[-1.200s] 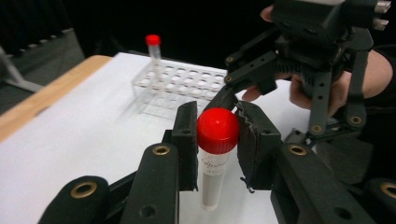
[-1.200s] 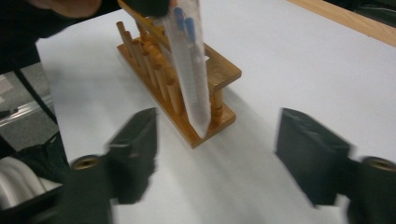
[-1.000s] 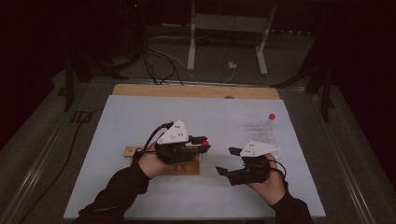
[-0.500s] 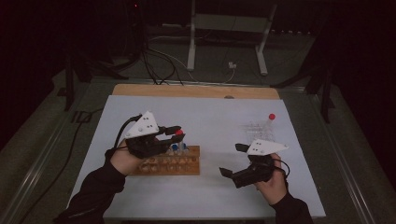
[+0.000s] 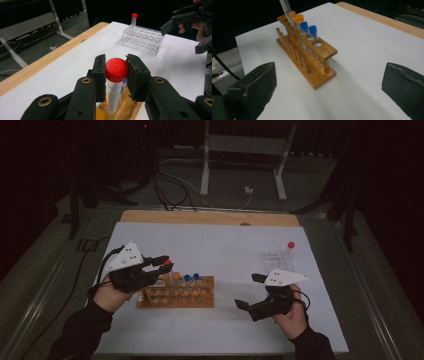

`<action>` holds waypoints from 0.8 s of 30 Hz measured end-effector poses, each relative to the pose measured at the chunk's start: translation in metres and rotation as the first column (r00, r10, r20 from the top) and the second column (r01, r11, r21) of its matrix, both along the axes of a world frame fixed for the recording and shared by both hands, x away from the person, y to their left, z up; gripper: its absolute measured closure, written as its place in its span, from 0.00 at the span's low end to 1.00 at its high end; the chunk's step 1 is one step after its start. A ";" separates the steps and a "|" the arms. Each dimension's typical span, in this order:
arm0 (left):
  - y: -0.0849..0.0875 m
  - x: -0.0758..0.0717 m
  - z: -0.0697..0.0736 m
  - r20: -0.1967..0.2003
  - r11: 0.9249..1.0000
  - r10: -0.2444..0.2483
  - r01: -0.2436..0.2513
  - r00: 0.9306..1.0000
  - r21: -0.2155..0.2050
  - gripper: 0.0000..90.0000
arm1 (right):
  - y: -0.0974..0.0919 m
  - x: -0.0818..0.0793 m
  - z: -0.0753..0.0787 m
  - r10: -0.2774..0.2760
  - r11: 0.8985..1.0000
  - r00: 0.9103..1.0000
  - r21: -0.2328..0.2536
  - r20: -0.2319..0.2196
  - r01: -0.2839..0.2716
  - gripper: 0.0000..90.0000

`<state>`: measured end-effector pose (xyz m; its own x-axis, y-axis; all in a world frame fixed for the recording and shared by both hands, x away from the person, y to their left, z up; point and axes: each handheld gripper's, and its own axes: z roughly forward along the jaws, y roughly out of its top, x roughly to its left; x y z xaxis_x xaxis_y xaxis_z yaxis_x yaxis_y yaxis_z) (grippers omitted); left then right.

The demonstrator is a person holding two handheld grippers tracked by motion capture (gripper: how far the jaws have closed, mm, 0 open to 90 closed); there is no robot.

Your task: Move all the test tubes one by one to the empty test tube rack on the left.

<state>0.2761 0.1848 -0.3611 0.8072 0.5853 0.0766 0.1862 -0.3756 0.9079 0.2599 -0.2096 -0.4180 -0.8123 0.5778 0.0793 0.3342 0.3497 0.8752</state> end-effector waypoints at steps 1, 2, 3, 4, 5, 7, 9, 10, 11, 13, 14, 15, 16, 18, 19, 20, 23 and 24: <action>0.003 0.000 -0.001 -0.002 1.000 0.007 -0.007 1.000 0.000 0.80 | 0.000 0.000 0.000 0.000 1.000 1.000 0.001 0.001 0.000 0.00; 0.006 -0.001 -0.001 -0.007 1.000 0.011 -0.011 1.000 -0.002 0.80 | 0.000 0.000 0.000 0.000 1.000 1.000 0.001 0.000 0.000 0.00; 0.008 -0.001 -0.002 -0.006 1.000 0.019 -0.019 1.000 0.007 0.80 | 0.000 0.000 0.000 0.001 1.000 1.000 0.000 0.000 -0.001 0.00; 0.011 -0.001 -0.003 -0.009 1.000 0.022 -0.022 1.000 0.007 0.80 | 0.000 0.000 0.000 0.000 1.000 1.000 -0.001 0.001 0.000 0.00; 0.013 -0.002 -0.004 -0.012 1.000 0.028 -0.028 1.000 0.009 0.80 | 0.000 0.000 0.000 0.000 1.000 1.000 0.000 0.001 0.000 0.00; 0.018 -0.002 -0.006 -0.016 0.999 0.042 -0.042 0.999 0.006 0.80 | 0.000 0.000 0.000 0.000 1.000 1.000 0.000 0.001 0.000 0.00; 0.022 -0.001 -0.008 -0.014 0.998 0.057 -0.057 0.998 0.014 0.80 | 0.000 0.001 0.000 0.000 1.000 1.000 0.001 -0.001 0.000 0.00; 0.024 0.000 -0.009 -0.012 0.998 0.066 -0.066 0.998 0.011 0.80 | 0.000 0.001 0.000 -0.001 1.000 1.000 0.002 -0.001 0.001 0.00; 0.026 0.000 -0.010 -0.012 0.997 0.070 -0.070 0.997 0.013 0.80 | 0.000 0.001 0.000 -0.001 1.000 1.000 0.002 -0.001 0.001 0.00; 0.030 0.002 -0.011 -0.009 0.996 0.084 -0.084 0.996 0.002 0.80 | -0.001 0.001 0.000 -0.002 1.000 1.000 0.001 0.000 0.002 0.00; 0.031 0.003 -0.011 -0.008 0.996 0.087 -0.087 0.996 -0.001 0.80 | -0.001 0.001 0.000 -0.001 1.000 1.000 0.002 0.000 0.001 0.00; 0.032 0.003 -0.012 -0.007 0.996 0.093 -0.093 0.996 -0.006 0.80 | -0.001 0.001 0.000 -0.001 1.000 1.000 0.002 -0.001 0.001 0.00; 0.033 0.004 -0.013 -0.008 0.995 0.096 -0.096 0.995 -0.011 0.80 | -0.001 0.001 0.000 -0.003 1.000 1.000 0.001 0.000 0.003 0.00; 0.034 0.006 -0.015 -0.009 0.995 0.098 -0.098 0.995 -0.015 0.80 | -0.001 0.001 0.000 -0.002 1.000 1.000 0.002 -0.002 0.002 0.00; 0.035 0.007 -0.016 -0.009 0.995 0.100 -0.100 0.995 -0.019 0.80 | 0.000 0.001 0.000 -0.002 1.000 1.000 0.000 0.000 0.002 0.00; 0.035 0.008 -0.018 -0.015 0.995 0.098 -0.098 0.995 -0.020 0.80 | 0.000 0.001 -0.001 0.000 1.000 1.000 0.000 -0.002 0.000 0.00; 0.034 0.010 -0.024 -0.021 0.995 0.095 -0.096 0.995 -0.024 0.80 | -0.001 0.001 -0.001 0.001 1.000 1.000 -0.001 -0.005 -0.001 0.00; 0.034 0.011 -0.027 -0.020 0.995 0.098 -0.098 0.995 -0.017 0.80 | 0.000 0.001 -0.001 0.006 1.000 1.000 -0.002 -0.006 -0.006 0.00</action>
